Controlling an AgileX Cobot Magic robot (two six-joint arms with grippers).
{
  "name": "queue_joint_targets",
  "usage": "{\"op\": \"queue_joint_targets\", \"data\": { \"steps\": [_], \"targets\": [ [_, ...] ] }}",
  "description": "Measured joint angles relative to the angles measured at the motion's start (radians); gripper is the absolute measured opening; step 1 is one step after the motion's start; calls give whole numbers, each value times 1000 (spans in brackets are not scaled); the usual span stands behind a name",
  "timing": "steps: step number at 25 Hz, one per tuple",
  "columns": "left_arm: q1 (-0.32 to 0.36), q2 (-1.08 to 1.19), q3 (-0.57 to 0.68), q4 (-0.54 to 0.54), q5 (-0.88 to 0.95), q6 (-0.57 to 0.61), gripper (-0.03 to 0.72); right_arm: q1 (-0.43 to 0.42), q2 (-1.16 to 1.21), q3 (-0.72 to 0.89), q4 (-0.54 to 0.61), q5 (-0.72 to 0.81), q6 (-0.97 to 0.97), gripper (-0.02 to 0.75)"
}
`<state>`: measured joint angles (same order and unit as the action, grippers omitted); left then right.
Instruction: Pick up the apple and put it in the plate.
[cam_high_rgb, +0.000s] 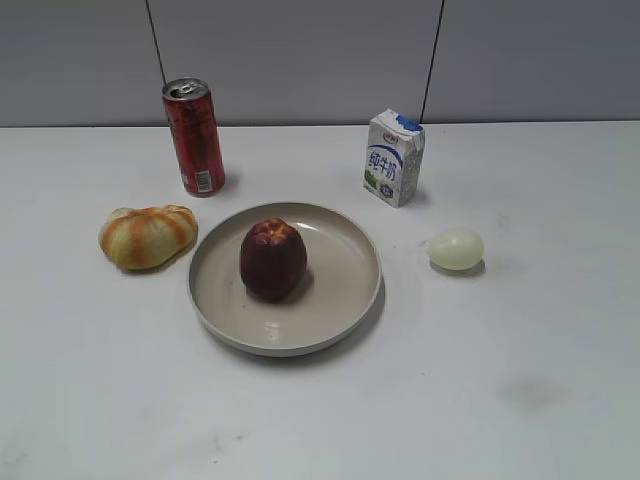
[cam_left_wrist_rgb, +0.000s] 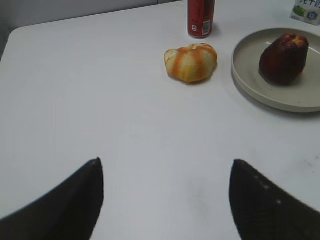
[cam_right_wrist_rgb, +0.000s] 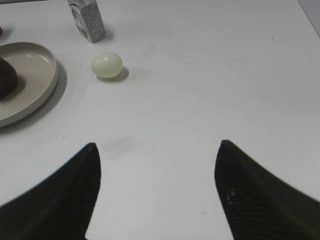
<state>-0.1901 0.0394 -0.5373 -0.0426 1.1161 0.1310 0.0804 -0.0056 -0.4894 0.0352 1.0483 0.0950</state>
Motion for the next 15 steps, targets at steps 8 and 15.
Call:
{"op": "queue_joint_targets", "data": {
  "steps": [8,15],
  "targets": [
    [0,0,34,-18,-67,0,594,0,0,0,0,0,0,571],
    [0,0,34,-22,-70,0,581,0,0,0,0,0,0,571]
  ]
}}
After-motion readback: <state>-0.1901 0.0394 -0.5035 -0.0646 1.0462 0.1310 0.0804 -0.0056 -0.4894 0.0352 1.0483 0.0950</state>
